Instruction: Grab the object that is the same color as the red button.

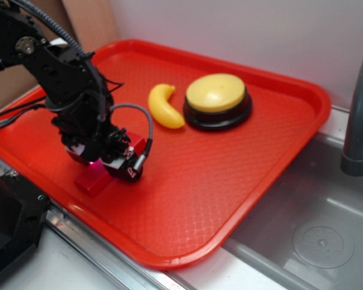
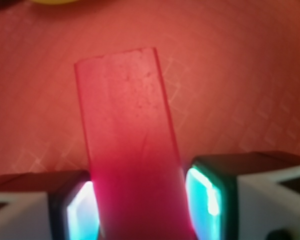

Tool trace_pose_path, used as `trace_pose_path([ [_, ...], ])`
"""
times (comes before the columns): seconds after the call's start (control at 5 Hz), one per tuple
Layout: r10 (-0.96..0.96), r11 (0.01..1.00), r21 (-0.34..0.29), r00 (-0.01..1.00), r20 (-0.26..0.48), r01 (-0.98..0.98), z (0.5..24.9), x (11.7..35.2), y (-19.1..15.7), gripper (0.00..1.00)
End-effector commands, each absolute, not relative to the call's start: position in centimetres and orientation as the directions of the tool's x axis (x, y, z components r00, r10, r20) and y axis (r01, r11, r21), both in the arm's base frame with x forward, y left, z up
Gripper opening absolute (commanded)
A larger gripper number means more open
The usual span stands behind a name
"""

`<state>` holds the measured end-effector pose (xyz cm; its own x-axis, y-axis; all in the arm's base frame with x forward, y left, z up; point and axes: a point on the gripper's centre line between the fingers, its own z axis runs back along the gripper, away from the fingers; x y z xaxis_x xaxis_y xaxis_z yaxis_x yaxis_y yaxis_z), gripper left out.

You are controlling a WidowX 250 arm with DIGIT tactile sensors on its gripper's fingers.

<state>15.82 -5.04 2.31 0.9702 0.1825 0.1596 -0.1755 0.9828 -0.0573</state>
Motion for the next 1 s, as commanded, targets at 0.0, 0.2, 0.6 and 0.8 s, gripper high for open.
trace_pose_path([
  [0.0, -0.024, 0.998, -0.048, 0.973, 0.231, 0.036, 10.0, 20.0, -8.2, 0.00],
  [0.2, -0.143, 0.987, -0.041, 0.961, 0.237, 0.157, 13.6, 21.1, -8.8, 0.00],
  [0.6, -0.477, 0.872, 0.019, 0.840, 0.260, 0.489, 19.1, 21.3, -10.4, 0.00],
  [0.8, -0.671, 0.728, 0.050, 0.697, 0.253, 0.683, 19.9, 20.6, -10.7, 0.00],
])
